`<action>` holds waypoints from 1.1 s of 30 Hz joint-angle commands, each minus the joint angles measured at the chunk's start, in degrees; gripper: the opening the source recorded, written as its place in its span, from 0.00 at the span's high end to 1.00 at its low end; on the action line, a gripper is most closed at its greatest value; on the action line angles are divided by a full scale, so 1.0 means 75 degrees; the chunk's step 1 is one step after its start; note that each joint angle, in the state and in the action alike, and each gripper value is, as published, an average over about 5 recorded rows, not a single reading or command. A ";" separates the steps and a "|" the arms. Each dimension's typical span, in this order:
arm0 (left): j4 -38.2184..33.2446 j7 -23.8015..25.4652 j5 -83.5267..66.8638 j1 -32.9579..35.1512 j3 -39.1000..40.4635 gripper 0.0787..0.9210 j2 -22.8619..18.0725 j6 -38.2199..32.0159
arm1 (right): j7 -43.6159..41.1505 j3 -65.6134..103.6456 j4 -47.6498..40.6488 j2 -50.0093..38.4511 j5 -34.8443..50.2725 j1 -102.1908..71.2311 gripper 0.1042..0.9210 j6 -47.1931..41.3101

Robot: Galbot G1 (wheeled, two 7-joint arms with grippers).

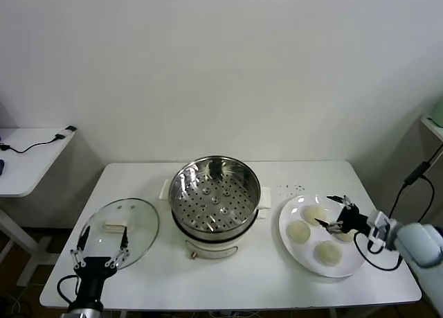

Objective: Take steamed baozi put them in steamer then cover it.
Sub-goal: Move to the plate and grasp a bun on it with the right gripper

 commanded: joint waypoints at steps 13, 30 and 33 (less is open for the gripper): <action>-0.0048 -0.0050 0.0037 -0.0063 0.0041 0.12 -0.0078 0.0105 | -0.1985 -0.9137 -0.2645 0.0128 0.0087 0.7902 0.12 -0.0262; 0.0096 -0.0051 0.0064 -0.0134 0.0031 0.12 -0.0084 0.0130 | -0.1868 -0.9490 -0.3944 0.1765 0.0343 0.7518 0.12 -0.0407; 0.0116 -0.0051 0.0071 -0.0175 0.0024 0.12 -0.0091 0.0154 | -0.1868 -0.9430 -0.4018 0.1889 0.0359 0.7351 0.12 -0.0404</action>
